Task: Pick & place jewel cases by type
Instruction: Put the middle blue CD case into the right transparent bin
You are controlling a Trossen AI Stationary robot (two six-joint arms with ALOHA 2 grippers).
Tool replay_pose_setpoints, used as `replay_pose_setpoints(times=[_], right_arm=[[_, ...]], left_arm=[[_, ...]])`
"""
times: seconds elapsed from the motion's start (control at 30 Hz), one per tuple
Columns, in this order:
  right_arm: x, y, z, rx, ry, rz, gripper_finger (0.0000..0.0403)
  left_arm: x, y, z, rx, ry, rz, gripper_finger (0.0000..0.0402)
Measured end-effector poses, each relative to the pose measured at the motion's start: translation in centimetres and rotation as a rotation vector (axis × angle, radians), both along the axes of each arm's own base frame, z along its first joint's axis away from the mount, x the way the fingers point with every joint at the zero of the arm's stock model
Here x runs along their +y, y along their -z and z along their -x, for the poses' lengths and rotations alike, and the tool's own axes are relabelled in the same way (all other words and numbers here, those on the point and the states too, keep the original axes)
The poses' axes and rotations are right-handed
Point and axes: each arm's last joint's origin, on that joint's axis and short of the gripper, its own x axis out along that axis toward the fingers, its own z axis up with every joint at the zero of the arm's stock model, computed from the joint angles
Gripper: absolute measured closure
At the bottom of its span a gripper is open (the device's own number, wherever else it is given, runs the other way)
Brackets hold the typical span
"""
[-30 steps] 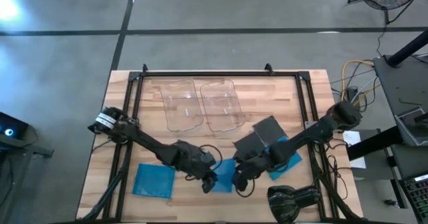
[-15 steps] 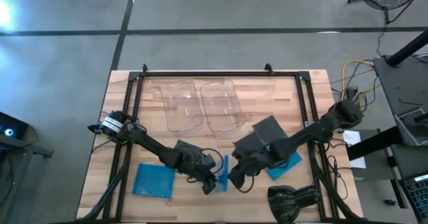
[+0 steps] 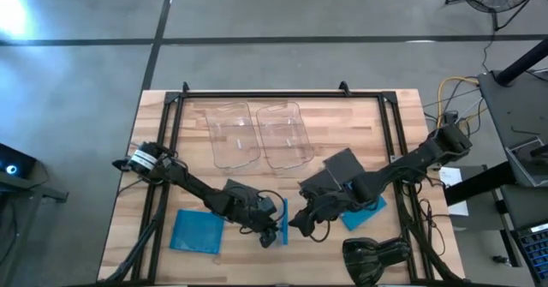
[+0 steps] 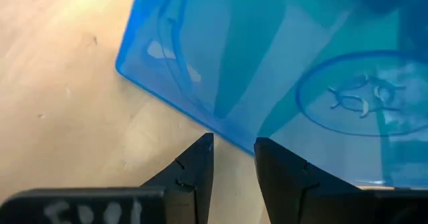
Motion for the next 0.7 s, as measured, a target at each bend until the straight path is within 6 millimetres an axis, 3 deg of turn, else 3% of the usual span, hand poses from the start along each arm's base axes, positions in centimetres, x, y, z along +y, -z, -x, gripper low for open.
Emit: replay_pose_setpoints(times=[0.33, 0.7], right_arm=[[0.06, 0.11, 0.01, 0.02, 0.025, -0.045, 0.0103], [0.08, -0.4, -0.04, 0.013, 0.05, -0.08, 0.009]], left_arm=[[0.08, -0.03, -0.05, -0.01, -0.019, -0.012, 0.0312], [0.5, -0.1, -0.28, -0.024, -0.049, -0.026, 0.0312]])
